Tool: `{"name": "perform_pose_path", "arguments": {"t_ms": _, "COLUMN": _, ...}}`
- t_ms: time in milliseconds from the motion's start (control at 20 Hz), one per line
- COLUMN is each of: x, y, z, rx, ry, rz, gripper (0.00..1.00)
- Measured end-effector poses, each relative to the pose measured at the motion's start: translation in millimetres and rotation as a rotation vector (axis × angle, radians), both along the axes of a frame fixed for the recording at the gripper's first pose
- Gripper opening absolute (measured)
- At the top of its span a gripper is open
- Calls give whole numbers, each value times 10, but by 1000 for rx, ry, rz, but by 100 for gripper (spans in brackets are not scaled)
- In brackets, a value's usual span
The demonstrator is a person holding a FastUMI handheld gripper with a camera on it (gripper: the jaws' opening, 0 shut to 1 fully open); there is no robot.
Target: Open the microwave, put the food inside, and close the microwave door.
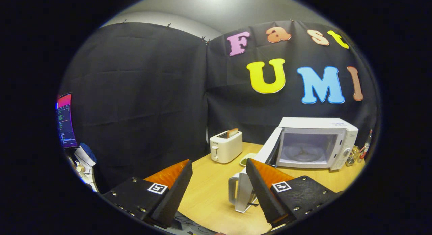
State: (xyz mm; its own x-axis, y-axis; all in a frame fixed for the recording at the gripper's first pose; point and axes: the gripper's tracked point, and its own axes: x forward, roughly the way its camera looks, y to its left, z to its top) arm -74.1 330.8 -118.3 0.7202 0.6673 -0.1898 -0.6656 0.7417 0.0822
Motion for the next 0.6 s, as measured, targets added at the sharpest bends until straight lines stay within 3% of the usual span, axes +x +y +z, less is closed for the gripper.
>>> {"name": "perform_pose_path", "arguments": {"t_ms": 250, "x": 336, "y": -668, "z": 138, "rx": -7, "ry": -23, "rz": -147, "gripper": 97}}
{"name": "perform_pose_path", "arguments": {"t_ms": 600, "x": 701, "y": -1606, "z": -315, "rx": -81, "ry": 89, "rz": -361, "gripper": 97}}
